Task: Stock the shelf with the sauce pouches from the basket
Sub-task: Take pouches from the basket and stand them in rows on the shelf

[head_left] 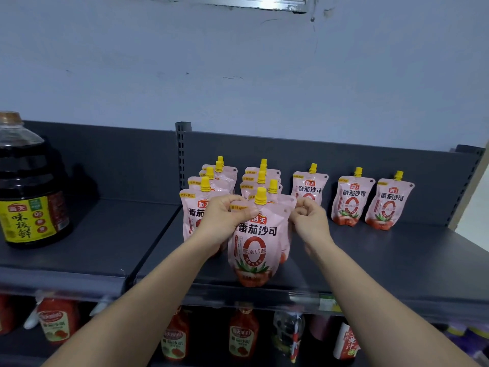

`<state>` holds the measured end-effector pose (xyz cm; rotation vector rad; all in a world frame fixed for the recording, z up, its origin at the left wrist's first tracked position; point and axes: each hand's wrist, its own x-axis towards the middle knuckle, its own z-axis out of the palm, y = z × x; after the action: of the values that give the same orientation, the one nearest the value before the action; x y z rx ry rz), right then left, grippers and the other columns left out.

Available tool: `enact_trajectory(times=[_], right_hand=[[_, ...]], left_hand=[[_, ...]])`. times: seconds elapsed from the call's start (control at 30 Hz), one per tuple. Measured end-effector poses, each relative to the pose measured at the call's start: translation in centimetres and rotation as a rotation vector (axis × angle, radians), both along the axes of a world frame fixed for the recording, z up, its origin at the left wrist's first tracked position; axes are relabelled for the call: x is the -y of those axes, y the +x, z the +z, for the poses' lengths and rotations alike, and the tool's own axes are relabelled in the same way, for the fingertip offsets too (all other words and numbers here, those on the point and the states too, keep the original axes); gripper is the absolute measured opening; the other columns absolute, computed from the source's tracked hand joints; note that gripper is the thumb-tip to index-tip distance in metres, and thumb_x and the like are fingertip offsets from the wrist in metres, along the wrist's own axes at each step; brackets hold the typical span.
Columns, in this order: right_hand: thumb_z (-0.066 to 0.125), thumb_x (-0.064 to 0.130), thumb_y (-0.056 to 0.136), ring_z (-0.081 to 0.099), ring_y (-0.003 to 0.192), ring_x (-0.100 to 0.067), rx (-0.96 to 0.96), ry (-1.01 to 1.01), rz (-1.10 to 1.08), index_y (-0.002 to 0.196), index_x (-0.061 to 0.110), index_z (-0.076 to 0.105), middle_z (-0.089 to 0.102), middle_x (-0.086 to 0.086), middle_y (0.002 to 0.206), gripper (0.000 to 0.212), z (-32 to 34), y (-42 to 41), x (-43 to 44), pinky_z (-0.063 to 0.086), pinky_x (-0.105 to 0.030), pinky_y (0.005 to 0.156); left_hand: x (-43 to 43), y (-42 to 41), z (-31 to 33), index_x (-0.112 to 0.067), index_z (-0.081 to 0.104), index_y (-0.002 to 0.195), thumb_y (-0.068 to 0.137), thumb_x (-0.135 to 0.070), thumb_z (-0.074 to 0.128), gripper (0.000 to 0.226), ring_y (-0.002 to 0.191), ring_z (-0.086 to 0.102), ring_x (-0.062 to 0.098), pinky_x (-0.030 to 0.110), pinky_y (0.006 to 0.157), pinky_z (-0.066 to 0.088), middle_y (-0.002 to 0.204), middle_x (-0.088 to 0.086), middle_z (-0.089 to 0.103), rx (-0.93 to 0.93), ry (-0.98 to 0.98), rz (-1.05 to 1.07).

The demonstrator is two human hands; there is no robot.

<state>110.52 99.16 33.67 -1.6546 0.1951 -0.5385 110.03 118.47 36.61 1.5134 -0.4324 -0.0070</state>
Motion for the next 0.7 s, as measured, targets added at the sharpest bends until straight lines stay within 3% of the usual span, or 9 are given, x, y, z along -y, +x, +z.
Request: enact_trajectory(times=[0.07,0.13,0.23,0.3,0.37,0.43,0.7], right_hand=[[0.059,0.001,0.090,0.055,0.052,-0.003,0.032,0.013,-0.044,0.080,0.011,0.059,0.059,0.008,0.055,0.014,-0.1,-0.4,0.6,0.043,-0.017,0.050],[0.060,0.003,0.091,0.054,0.057,-0.007,0.049,0.024,-0.067,0.076,0.010,0.056,0.056,0.007,0.054,0.017,-0.2,-0.8,1.4,0.047,-0.024,0.060],[0.059,0.005,0.092,0.062,0.073,-0.018,0.054,0.056,-0.072,0.087,0.000,0.056,0.063,-0.007,0.071,0.008,-0.2,-1.1,2.5,0.054,-0.038,0.073],[0.058,0.004,0.092,0.065,0.079,-0.021,0.063,0.067,-0.077,0.087,0.005,0.057,0.065,-0.013,0.080,0.006,-0.2,-1.2,3.1,0.055,-0.040,0.077],[0.058,0.003,0.092,0.064,0.077,-0.020,0.086,0.054,-0.083,0.083,0.008,0.056,0.065,-0.012,0.078,0.011,-0.1,-1.3,3.7,0.055,-0.039,0.075],[0.058,0.003,0.092,0.064,0.074,-0.018,0.093,0.038,-0.074,0.081,0.010,0.056,0.065,-0.008,0.076,0.014,0.0,-1.3,4.3,0.056,-0.036,0.070],[0.058,0.003,0.092,0.065,0.073,-0.011,0.097,0.059,-0.037,0.081,0.014,0.058,0.068,-0.004,0.079,0.016,0.6,-0.4,6.5,0.051,-0.024,0.061]], left_hand=[[0.4,0.2,0.0,-0.014,0.072,0.073,0.080,-0.002,0.071,0.013,0.072,0.072,0.017,0.031,0.068,0.058,0.073,0.003,0.075,-0.012,-0.018,-0.001],[1.0,0.5,-0.1,-0.015,0.072,0.072,0.082,-0.003,0.069,0.016,0.077,0.072,0.020,0.034,0.073,0.058,0.076,0.003,0.075,-0.007,-0.034,0.001],[1.9,0.7,-0.1,-0.017,0.069,0.076,0.087,-0.007,0.066,0.015,0.076,0.070,0.012,0.025,0.066,0.055,0.076,-0.004,0.074,0.021,0.003,0.046],[2.6,1.2,-0.3,-0.019,0.067,0.076,0.089,-0.009,0.062,0.018,0.087,0.069,0.018,0.032,0.076,0.056,0.090,0.002,0.073,0.022,0.033,0.082],[3.2,1.7,-0.5,-0.021,0.066,0.075,0.092,-0.009,0.059,0.022,0.100,0.065,0.024,0.042,0.088,0.053,0.105,0.008,0.070,0.012,0.066,0.122],[3.7,2.1,-0.7,-0.021,0.064,0.076,0.093,-0.009,0.056,0.022,0.102,0.062,0.026,0.045,0.092,0.051,0.106,0.008,0.068,-0.001,0.086,0.169],[5.2,3.3,-0.9,-0.021,0.063,0.083,0.094,-0.006,0.054,0.020,0.102,0.065,0.030,0.044,0.088,0.055,0.104,0.014,0.069,-0.045,0.009,0.280]])
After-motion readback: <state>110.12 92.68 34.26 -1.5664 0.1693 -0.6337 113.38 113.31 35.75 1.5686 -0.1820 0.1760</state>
